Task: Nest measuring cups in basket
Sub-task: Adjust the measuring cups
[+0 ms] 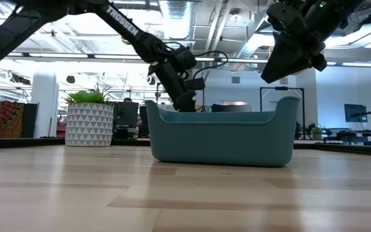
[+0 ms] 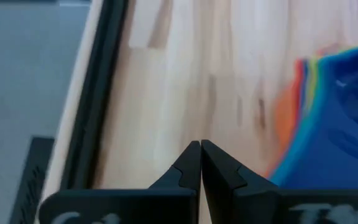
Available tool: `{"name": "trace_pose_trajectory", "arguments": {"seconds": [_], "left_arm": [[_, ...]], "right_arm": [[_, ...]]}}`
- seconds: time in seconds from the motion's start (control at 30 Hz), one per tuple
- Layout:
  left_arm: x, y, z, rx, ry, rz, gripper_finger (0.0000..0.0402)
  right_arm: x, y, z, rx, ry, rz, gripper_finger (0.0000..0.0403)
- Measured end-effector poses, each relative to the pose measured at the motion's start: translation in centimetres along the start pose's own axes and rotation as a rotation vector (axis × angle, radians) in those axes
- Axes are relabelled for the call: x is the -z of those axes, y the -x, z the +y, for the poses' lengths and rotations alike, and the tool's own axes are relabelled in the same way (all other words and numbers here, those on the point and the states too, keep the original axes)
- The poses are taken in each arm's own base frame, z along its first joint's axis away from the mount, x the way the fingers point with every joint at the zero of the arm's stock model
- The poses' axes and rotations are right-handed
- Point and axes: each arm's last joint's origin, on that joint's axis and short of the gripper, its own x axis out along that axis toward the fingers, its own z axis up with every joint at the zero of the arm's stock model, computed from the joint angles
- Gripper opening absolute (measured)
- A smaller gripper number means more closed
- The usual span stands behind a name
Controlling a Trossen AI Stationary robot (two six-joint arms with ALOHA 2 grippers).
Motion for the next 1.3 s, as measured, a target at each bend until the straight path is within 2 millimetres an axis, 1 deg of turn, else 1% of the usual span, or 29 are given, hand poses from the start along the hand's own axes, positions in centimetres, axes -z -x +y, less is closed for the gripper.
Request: {"name": "trace_pose_trajectory", "arguments": {"seconds": [0.17,0.43,0.57,0.9,1.13,1.3], "left_arm": [[0.7,-1.3,-0.1,0.004,-0.010,0.008,0.0000],[1.3,-1.2,-0.6,0.054,-0.006,0.069,0.0000],[1.9,-1.1,-1.2,0.099,-0.019,0.140,0.0000],[2.2,-0.9,-2.3,0.141,-0.022,0.212,0.0000],[2.0,0.0,-3.0,0.168,-0.041,0.250,0.0000],[1.2,1.6,-3.0,0.160,-0.045,0.236,0.0000]], "right_arm": [[0.1,0.2,0.2,-0.012,0.003,-0.002,0.0107],[0.3,0.4,0.4,-0.025,0.013,-0.002,0.0107],[0.3,0.4,0.4,-0.024,0.013,-0.004,0.0107],[0.3,0.3,0.4,-0.023,0.015,-0.005,0.0107],[0.3,0.3,0.4,-0.022,0.021,-0.004,0.0107],[0.4,0.4,0.3,-0.018,0.028,0.002,0.0107]]}}
